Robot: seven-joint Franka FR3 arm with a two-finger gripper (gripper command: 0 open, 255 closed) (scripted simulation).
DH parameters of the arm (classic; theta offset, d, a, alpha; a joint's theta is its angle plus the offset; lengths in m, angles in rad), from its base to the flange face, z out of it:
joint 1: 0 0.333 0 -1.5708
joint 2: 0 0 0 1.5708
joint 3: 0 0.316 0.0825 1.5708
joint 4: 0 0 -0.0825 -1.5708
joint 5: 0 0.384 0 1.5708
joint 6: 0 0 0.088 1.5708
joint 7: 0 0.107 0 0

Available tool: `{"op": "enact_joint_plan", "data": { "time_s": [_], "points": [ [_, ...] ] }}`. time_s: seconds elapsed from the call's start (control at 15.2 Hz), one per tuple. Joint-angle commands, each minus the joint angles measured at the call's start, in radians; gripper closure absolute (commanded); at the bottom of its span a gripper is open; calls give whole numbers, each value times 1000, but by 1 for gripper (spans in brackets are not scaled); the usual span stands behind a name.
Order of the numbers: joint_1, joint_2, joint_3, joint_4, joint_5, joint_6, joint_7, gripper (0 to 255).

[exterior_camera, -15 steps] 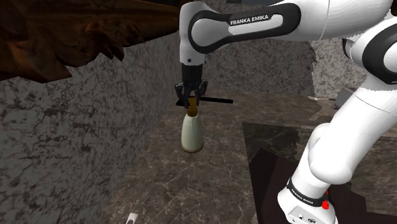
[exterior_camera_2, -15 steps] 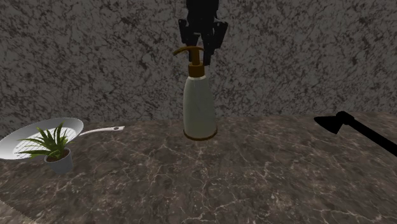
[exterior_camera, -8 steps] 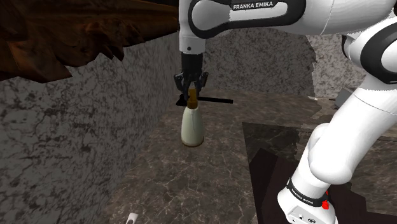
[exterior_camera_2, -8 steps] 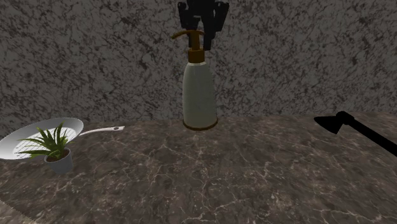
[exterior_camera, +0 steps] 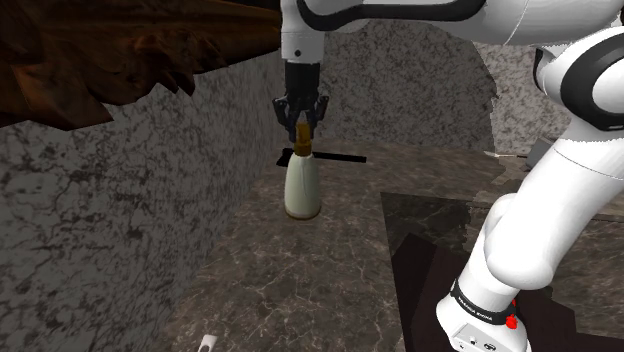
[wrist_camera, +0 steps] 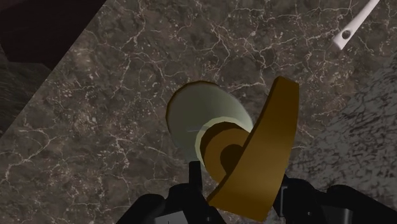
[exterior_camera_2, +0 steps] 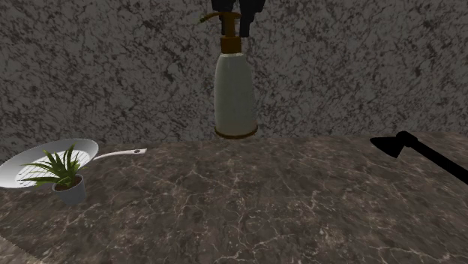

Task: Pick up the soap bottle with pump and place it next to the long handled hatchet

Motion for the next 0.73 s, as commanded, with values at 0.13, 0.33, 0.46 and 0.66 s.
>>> {"op": "enact_joint_plan", "data": {
  "time_s": [0.13, 0.33, 0.46, 0.66],
  "points": [
    [0, 18, 1, 75, -3, -57, 6, 255],
    [0, 33, 2, 134, -6, -100, 11, 255],
    [1, 45, 3, 176, -8, -130, 14, 255],
    [1, 66, 4, 242, -11, -176, 19, 255]
  ]
}}
